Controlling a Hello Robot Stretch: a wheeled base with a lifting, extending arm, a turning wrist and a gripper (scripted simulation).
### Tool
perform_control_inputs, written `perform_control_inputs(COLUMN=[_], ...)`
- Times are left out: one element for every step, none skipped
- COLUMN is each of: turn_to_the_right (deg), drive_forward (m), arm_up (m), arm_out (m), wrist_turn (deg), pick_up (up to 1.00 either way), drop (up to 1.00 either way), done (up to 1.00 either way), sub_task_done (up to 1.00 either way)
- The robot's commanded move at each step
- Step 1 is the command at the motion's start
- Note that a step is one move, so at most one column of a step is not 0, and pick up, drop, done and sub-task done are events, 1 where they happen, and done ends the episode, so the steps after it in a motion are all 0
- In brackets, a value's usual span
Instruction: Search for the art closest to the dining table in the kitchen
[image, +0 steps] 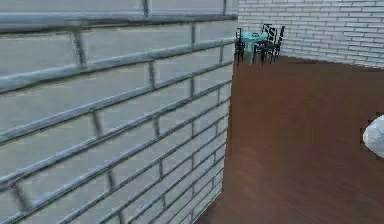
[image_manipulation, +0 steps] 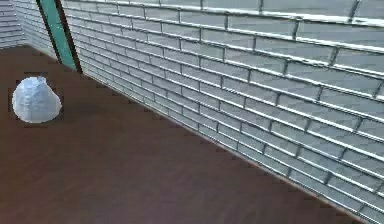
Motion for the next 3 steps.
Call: perform_control_inputs(turn_to_the_right=[39.0, 0.0, 3.0], drive_forward=[0.0, 1.0, 0.0], arm_up=[0.0, 0.0, 0.0], arm_out=[0.0, 0.0, 0.0], wrist_turn=[0.0, 0.0, 0.0], pick_up=[0.0, 0.0, 0.0], drop=[0.0, 0.0, 0.0], done=[0.0, 0.0, 0.0], sub_task_done=[0.0, 0.0, 0.0])
